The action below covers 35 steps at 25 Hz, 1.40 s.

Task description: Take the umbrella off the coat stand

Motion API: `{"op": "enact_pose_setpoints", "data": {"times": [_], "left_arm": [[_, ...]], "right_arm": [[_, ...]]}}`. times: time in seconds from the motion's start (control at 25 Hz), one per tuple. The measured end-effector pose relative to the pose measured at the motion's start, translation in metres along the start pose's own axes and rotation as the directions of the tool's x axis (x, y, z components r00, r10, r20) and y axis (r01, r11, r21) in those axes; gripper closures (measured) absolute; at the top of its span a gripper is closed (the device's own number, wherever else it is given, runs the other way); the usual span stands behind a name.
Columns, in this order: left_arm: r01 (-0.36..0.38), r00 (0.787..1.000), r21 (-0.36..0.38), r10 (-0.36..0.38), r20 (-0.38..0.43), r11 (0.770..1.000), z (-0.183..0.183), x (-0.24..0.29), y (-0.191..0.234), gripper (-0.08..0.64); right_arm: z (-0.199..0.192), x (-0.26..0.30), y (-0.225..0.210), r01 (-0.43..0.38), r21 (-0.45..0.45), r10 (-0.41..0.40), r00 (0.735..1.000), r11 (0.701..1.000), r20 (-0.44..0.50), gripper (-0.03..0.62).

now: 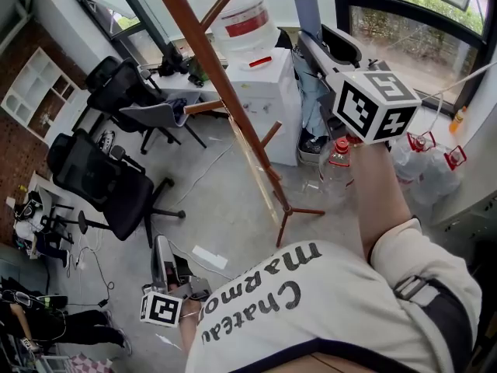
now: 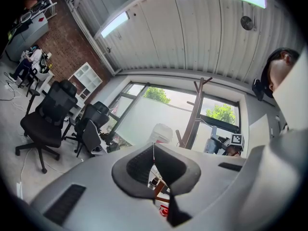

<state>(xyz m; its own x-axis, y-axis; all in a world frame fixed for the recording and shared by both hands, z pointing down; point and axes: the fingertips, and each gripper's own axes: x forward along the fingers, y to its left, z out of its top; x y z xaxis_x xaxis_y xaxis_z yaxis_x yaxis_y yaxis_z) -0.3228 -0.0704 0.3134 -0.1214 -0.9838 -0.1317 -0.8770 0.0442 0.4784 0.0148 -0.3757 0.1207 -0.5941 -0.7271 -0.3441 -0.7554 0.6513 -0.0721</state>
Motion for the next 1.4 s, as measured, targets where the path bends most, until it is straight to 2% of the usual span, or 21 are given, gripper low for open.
{"op": "enact_pose_setpoints", "data": {"times": [1.04, 1.4], "left_arm": [[-0.019, 1.000, 0.000, 0.019, 0.018, 1.000, 0.0048, -0.0043, 0.0041, 0.537], [-0.019, 0.999, 0.002, 0.019, 0.029, 1.000, 0.0059, -0.0079, 0.0009, 0.537]], "right_arm": [[-0.0102, 0.0024, -0.0098, 0.024, 0.018, -0.024, 1.000, 1.000, -0.004, 0.434], [-0.0079, -0.0003, -0.0059, -0.014, 0.045, 0.013, 1.000, 0.999, 0.014, 0.440]]}}
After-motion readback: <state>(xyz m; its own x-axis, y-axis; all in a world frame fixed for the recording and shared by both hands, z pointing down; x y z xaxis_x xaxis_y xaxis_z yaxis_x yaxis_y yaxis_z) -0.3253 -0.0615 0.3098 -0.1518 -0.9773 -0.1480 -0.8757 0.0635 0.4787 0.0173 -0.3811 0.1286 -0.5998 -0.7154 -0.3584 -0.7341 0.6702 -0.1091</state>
